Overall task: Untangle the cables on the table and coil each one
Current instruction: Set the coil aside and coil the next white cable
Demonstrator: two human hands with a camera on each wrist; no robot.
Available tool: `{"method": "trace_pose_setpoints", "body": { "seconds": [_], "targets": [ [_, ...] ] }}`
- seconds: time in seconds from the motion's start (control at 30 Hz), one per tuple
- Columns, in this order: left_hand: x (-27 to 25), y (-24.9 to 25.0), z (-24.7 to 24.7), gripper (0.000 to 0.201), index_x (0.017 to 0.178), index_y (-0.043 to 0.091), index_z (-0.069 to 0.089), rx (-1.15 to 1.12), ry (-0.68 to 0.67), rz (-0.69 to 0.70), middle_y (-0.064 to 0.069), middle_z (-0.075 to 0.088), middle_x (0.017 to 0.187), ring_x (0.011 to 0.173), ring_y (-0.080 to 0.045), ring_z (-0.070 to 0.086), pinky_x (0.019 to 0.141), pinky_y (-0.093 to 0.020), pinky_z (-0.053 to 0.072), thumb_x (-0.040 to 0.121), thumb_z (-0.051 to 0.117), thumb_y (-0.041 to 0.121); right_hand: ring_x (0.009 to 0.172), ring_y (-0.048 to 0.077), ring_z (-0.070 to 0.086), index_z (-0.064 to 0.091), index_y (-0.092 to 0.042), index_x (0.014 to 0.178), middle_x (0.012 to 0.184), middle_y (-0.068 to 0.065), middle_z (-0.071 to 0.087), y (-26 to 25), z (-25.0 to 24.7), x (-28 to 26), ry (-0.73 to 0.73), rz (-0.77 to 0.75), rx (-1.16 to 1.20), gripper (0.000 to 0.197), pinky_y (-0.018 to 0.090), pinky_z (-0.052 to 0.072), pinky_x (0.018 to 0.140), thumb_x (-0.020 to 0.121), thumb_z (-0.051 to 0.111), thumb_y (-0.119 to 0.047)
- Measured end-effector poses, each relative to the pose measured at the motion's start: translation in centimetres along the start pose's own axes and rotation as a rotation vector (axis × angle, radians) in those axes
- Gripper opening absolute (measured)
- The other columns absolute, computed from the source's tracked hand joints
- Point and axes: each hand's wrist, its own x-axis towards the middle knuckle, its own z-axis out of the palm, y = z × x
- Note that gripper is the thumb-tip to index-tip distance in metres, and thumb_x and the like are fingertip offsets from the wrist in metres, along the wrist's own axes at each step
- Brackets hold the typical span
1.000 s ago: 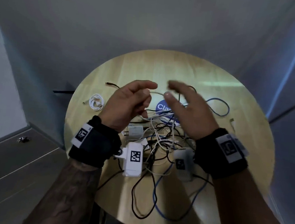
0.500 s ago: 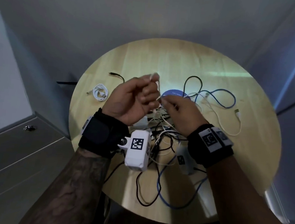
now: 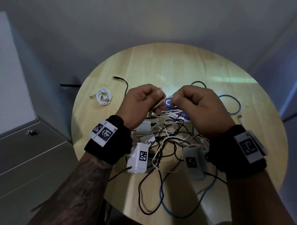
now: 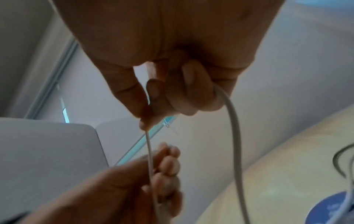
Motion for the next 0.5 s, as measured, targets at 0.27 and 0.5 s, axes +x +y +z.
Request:
{"method": "trace_pose_setpoints", "body": {
  "seconds": [0.27, 0.5],
  "targets": [
    [-0.1, 0.6, 1.0, 0.035, 0.09, -0.002, 0.062, -0.246, -0.321, -0.264, -0.002, 0.04, 0.054, 0.05, -0.016, 0.03, 0.056, -0.032, 0.034, 0.105, 0.038, 0.019, 0.062, -0.001, 0.05, 0.07, -0.019, 0.087, 0.07, -0.009, 0.061, 2.9, 0.3, 0.6, 0.266, 0.009, -0.047, 0.011, 0.013, 0.038, 0.061, 0.094, 0.062, -0.022],
    [0.1, 1.5, 0.9, 0.027, 0.095, 0.003, 0.056, -0.653, -0.408, -0.32, 0.001, 0.042, 0.062, 0.056, -0.012, 0.033, 0.06, -0.028, 0.037, 0.098, 0.031, 0.012, 0.083, 0.015, 0.063, 0.072, -0.024, 0.093, 0.087, -0.002, 0.072, 3.9, 0.7, 1.0, 0.277, 0.032, -0.001, 0.012, 0.019, 0.046, 0.068, 0.096, 0.06, -0.024]
  ]
}}
